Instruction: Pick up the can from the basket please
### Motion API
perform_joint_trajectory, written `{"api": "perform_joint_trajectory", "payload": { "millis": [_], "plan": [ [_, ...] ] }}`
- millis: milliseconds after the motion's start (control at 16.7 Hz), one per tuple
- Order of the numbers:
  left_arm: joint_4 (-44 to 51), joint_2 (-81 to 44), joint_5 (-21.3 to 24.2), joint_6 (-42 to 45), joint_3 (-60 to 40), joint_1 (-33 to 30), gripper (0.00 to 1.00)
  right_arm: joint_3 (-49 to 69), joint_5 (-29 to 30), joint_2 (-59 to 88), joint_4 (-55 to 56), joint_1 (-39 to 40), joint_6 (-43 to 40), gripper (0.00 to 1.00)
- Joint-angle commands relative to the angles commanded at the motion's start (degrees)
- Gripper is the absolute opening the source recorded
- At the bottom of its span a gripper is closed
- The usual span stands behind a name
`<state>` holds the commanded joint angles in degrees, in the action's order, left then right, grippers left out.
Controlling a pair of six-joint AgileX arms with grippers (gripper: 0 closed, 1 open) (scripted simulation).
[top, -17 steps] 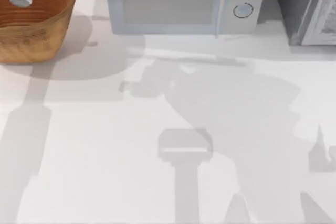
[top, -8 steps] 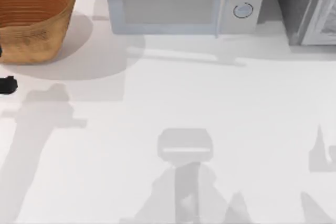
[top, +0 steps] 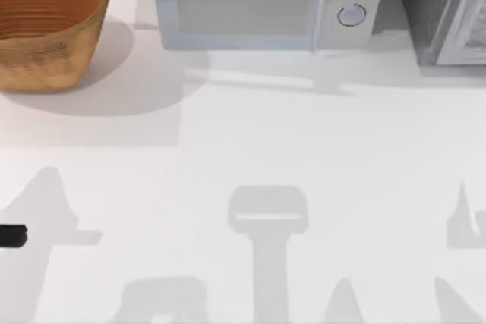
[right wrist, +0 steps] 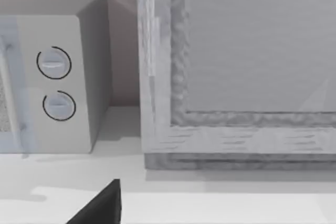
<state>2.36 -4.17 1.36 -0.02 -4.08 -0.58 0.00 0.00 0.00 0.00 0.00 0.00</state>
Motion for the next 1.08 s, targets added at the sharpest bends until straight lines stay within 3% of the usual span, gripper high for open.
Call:
{"api": "perform_joint_trajectory", "payload": {
  "millis": [600, 780, 1080],
  "plan": [
    [-2.29, 3.87, -1.30, 0.12, 4.04, 0.39, 0.00, 0.00, 0.00, 0.00, 0.00, 0.00, 0.00, 1.00],
    [-6.45, -0.71, 1.25, 0.01, 1.10, 0.03, 0.00, 0.00, 0.00, 0.00, 0.00, 0.00, 0.00, 1.00],
    [-18.11, -16.43, 9.48, -0.10, -6.90, -1.04, 0.00, 0.00, 0.00, 0.00, 0.00, 0.00, 0.00, 1.00]
  ]
}}
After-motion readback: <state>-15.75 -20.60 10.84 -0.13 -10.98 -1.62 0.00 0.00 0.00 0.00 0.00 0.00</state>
